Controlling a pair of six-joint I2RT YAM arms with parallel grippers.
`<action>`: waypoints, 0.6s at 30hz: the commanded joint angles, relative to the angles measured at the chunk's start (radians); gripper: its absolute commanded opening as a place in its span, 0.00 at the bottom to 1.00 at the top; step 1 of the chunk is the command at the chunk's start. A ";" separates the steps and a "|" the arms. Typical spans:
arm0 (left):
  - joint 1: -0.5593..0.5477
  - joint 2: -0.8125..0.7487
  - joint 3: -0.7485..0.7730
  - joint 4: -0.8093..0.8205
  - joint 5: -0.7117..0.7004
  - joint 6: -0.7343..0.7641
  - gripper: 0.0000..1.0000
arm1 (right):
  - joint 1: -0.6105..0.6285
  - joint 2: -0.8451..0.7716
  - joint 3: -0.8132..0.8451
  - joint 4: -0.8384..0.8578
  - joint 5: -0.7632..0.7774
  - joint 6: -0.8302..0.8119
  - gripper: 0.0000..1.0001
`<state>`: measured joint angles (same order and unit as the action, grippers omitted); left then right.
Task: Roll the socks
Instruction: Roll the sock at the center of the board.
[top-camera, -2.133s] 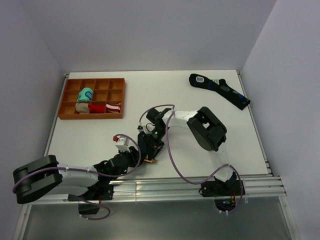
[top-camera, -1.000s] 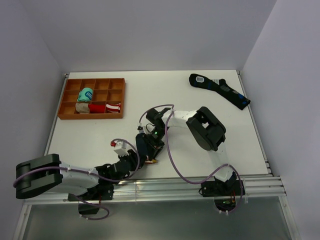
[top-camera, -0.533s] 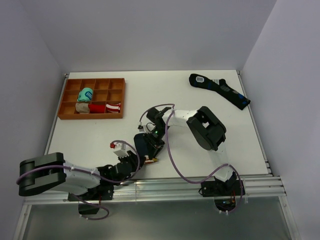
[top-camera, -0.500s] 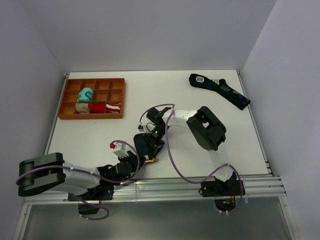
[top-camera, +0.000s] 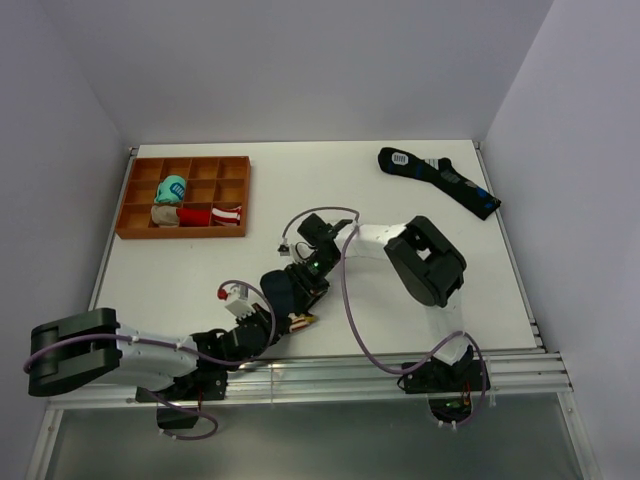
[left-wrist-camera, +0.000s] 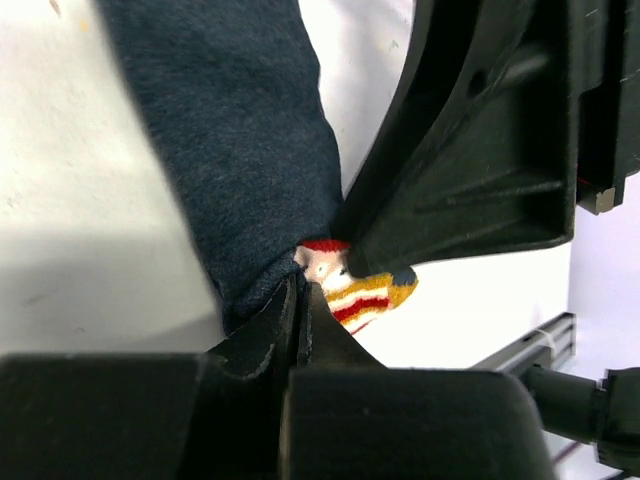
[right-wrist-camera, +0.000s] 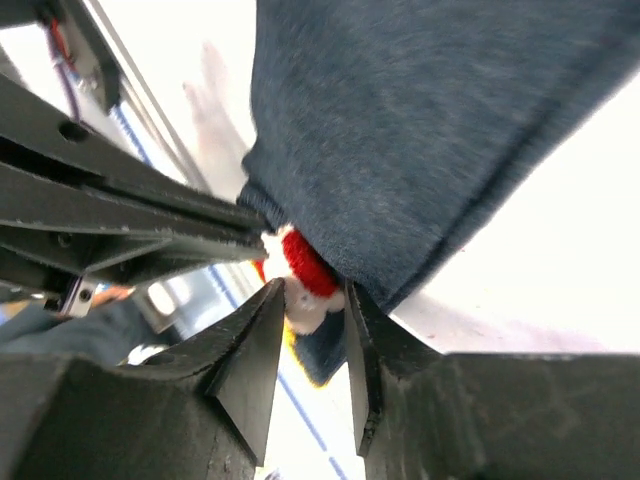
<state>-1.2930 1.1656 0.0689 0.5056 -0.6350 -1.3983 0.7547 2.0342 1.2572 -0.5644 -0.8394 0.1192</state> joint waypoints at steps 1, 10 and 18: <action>-0.012 0.026 -0.077 -0.220 0.155 -0.066 0.00 | -0.005 -0.075 -0.036 0.181 0.089 0.020 0.39; 0.070 -0.153 -0.098 -0.387 0.265 -0.125 0.00 | -0.008 -0.245 -0.223 0.493 0.152 0.109 0.42; 0.220 -0.167 -0.087 -0.441 0.389 -0.085 0.00 | -0.008 -0.403 -0.421 0.826 0.151 0.195 0.43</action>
<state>-1.1229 0.9607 0.0742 0.2527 -0.3222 -1.5242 0.7525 1.6966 0.8909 0.0353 -0.6926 0.2703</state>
